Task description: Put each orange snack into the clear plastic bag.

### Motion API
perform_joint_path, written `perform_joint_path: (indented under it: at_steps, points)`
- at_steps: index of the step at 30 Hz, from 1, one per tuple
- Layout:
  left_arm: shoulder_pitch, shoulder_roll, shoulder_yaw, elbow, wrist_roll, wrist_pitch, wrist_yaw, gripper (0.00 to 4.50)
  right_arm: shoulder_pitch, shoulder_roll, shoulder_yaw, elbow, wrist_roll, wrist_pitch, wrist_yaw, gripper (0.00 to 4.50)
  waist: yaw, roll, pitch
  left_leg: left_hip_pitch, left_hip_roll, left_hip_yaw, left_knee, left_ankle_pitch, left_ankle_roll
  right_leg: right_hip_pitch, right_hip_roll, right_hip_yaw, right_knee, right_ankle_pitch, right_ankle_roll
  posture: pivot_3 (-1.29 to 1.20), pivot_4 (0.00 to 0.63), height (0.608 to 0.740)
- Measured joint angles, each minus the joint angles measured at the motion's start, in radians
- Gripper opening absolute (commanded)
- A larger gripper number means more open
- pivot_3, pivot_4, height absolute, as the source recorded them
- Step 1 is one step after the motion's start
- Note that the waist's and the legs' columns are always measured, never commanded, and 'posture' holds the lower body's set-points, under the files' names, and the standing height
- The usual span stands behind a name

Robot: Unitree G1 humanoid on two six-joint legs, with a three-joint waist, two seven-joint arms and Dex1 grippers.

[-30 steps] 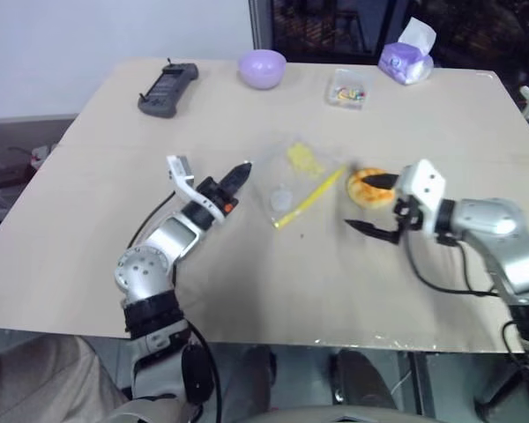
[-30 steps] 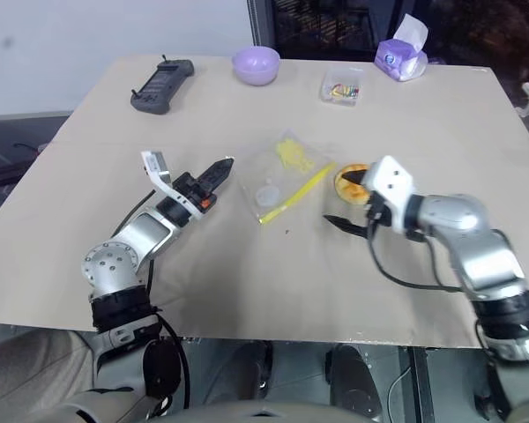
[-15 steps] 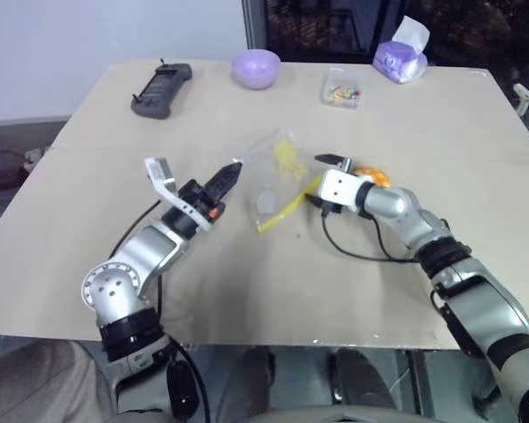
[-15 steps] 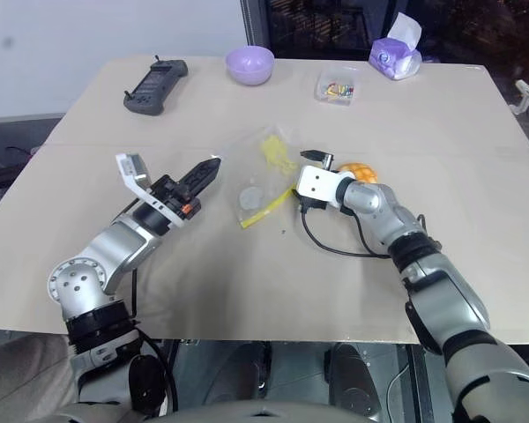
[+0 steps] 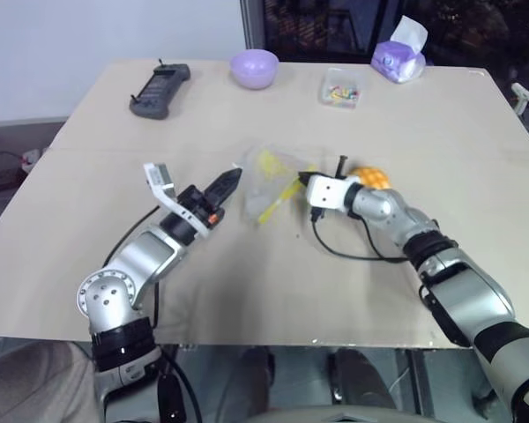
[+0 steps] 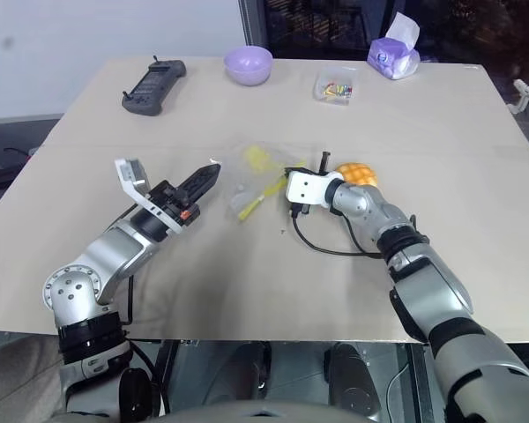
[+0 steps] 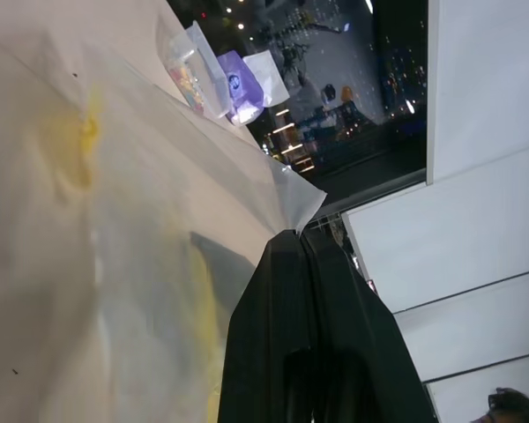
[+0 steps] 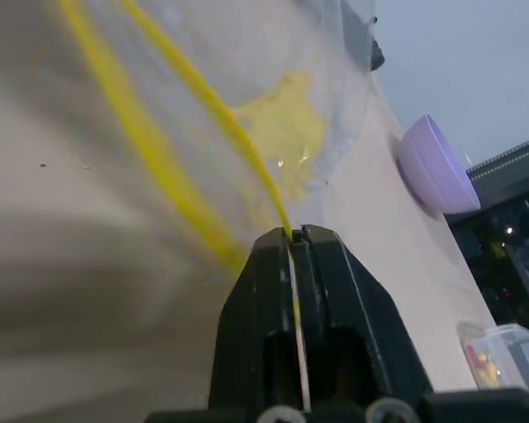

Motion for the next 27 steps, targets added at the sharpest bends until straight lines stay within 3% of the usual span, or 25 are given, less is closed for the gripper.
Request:
perform_joint_path:
  at_steps: [4, 7, 10, 12, 19, 27]
  points:
    - [0.004, 0.013, -0.022, 0.0, -0.001, -0.011, -0.003, 0.0, 0.0, 0.0, 0.0, 0.002, -0.009, -0.018, 0.0, 0.04, 0.0, 0.0, 0.0, 0.0, 0.0, 0.0, 0.0, 0.0, 0.0, 0.0, 0.0, 0.0, 0.0, 0.0, 0.0, 0.0, 0.15, 0.74]
    - [0.011, 0.052, -0.053, -0.002, 0.106, -0.059, -0.044, 0.0, 0.002, -0.024, -0.001, -0.023, -0.01, -0.02, 0.006, 0.04, 0.0, 0.0, 0.0, 0.0, 0.0, 0.0, 0.0, 0.0, 0.0, 0.0, 0.0, 0.0, 0.0, 0.0, 0.0, 0.0, 0.15, 0.74]
    - [0.02, 0.06, -0.056, -0.001, 0.21, -0.124, -0.074, 0.8, 0.003, -0.066, -0.013, -0.079, -0.005, -0.016, 0.021, 0.0, 0.0, 0.0, 0.0, 0.0, 0.0, 0.0, 0.0, 0.0, 0.0, 0.0, 0.0, 0.0, 0.0, 0.0, 0.0, 0.0, 0.15, 0.74]
    - [0.024, 0.063, -0.061, -0.001, 0.25, -0.145, -0.097, 1.67, 0.008, -0.088, -0.024, -0.135, 0.005, -0.008, 0.038, 0.0, 0.0, 0.0, 0.0, 0.0, 0.0, 0.0, 0.0, 0.0, 0.0, 0.0, 0.0, 0.0, 0.0, 0.0, 0.0, 0.0, 0.15, 0.74]
    - [0.006, 0.183, -0.069, 0.008, 0.434, -0.222, -0.2, 1.67, 0.057, -0.11, -0.049, -0.309, 0.031, 0.099, 0.099, 0.0, -0.001, 0.0, 0.0, 0.0, 0.0, 0.0, -0.001, 0.0, 0.0, -0.001, 0.001, 0.0, 0.001, 0.0, 0.0, 0.0, 0.15, 0.74]
    - [-0.193, 0.226, -0.165, -0.086, 0.639, -0.371, -0.338, 1.67, 0.06, -0.08, -0.028, -0.389, -0.005, 0.206, 0.143, 0.0, 0.002, 0.0, 0.0, -0.001, 0.0, 0.001, -0.001, 0.0, 0.0, -0.001, 0.0, 0.001, -0.001, 0.0, 0.0, 0.0, 0.15, 0.74]
